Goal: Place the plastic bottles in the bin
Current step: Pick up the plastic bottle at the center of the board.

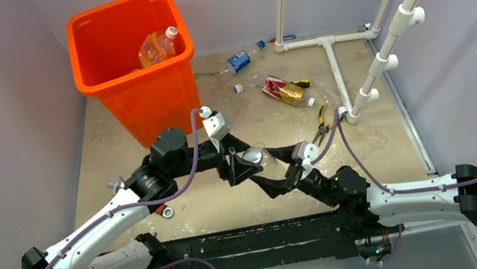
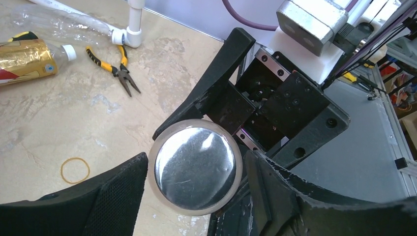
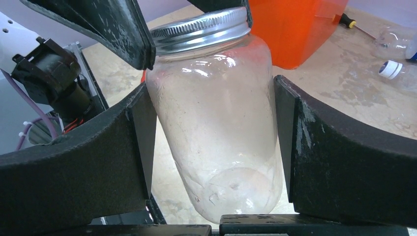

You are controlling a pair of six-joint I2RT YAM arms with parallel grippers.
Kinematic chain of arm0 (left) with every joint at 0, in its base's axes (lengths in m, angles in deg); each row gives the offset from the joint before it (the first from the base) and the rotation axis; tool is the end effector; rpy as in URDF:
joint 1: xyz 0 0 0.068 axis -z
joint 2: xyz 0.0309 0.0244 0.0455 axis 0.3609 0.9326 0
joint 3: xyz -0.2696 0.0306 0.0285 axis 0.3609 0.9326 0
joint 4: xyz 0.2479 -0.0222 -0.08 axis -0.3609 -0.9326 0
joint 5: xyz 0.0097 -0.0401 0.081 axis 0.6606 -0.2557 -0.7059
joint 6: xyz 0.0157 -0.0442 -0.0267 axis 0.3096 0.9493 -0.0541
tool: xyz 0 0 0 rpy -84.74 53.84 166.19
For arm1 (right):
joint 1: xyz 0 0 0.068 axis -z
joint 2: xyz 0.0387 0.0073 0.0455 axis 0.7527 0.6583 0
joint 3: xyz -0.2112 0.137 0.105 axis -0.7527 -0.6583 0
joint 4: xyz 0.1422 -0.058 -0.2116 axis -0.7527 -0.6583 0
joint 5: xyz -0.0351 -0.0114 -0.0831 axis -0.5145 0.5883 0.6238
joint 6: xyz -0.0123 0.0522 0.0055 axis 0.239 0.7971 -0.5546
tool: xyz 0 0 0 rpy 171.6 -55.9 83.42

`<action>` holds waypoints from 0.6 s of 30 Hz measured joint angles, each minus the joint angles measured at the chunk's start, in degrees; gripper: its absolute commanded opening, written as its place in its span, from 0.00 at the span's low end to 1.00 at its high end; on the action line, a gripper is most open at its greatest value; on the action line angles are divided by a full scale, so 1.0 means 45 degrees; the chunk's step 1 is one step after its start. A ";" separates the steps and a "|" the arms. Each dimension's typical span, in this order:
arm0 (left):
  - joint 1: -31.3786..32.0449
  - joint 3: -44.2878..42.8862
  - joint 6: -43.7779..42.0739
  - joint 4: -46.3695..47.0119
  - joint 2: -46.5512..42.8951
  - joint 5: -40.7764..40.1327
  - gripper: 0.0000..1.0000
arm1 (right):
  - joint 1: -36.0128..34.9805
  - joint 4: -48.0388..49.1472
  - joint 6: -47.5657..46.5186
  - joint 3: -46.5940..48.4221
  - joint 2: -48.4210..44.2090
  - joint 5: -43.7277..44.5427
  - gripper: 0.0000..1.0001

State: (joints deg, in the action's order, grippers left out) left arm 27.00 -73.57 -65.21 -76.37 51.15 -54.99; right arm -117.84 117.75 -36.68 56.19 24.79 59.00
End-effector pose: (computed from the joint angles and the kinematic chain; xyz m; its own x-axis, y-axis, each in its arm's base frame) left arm 0.1416 -0.1854 0.3370 -0.3656 0.0559 -0.9291 0.9117 0.2228 -0.3453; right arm 0.0701 0.1586 0.2394 0.1385 0.3191 -0.9375 -0.8208 0.5667 0.0716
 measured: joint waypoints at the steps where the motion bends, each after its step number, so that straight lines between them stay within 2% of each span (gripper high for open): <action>1: 0.0005 0.0019 0.0005 0.0000 0.0000 0.0000 0.71 | 0.0000 0.0000 0.0000 0.0015 -0.0010 0.0015 0.33; 3: 0.0005 0.0049 0.0000 -0.0015 0.0005 -0.0010 0.65 | 0.0000 0.0000 0.0000 0.0024 -0.0073 0.0039 0.33; 7: -0.0005 0.0063 -0.0029 0.0087 0.0015 -0.0117 0.48 | -0.0010 -0.0121 0.0005 0.0024 -0.0165 0.0160 0.33; 15: -0.0005 0.0068 -0.0083 0.0126 0.0029 -0.0087 0.23 | -0.0019 -0.0277 0.0010 0.0024 -0.0165 0.0257 0.32; 18: -0.0005 0.0068 -0.0087 0.0131 0.0049 -0.0083 0.11 | -0.0019 -0.0287 0.0015 0.0024 -0.0165 0.0272 0.38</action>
State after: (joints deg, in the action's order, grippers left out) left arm 26.98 -73.27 -65.60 -75.78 51.36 -55.36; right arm -117.93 116.46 -36.61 56.30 24.05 60.22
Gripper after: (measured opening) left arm 0.522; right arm 0.778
